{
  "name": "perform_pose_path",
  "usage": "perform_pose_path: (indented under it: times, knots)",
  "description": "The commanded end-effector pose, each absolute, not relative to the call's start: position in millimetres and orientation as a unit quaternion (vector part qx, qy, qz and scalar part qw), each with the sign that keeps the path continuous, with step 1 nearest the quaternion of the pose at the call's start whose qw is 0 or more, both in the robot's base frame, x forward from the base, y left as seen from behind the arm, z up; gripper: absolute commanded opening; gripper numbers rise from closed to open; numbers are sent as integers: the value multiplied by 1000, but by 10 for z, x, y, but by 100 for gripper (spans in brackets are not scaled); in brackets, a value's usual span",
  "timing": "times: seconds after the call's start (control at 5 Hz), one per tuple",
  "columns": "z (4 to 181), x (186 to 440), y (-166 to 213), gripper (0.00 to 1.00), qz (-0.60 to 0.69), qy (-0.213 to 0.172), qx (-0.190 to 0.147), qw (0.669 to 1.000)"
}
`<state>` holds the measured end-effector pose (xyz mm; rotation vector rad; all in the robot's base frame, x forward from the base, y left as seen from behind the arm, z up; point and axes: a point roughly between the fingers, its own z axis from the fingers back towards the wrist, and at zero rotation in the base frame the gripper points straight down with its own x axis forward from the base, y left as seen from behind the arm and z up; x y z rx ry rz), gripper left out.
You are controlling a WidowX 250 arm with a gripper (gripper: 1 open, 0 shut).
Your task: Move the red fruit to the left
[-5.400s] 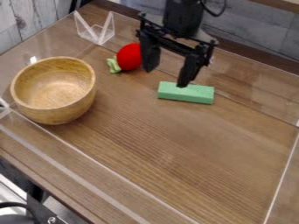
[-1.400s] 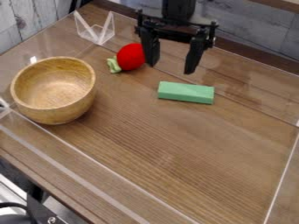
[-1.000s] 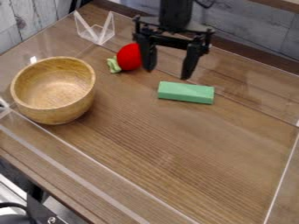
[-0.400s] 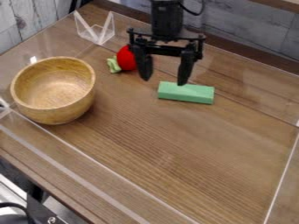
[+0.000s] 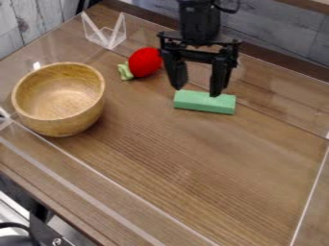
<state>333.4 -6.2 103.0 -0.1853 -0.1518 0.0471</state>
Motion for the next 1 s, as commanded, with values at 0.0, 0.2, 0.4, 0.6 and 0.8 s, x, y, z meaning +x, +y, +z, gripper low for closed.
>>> perform_pose_path:
  times: [0.0, 0.2, 0.4, 0.6, 0.8]
  knots:
    - [1363, 3410, -81, 100, -26, -138, -86, 986]
    - [1484, 3399, -24, 0, -6, -152, -75, 985]
    - [1548, 3383, 6, 100, 21, -161, -57, 985]
    - [1584, 3344, -11, 100, 50, -160, -45, 985]
    - [1542, 3381, 61, 100, 109, -156, -36, 981]
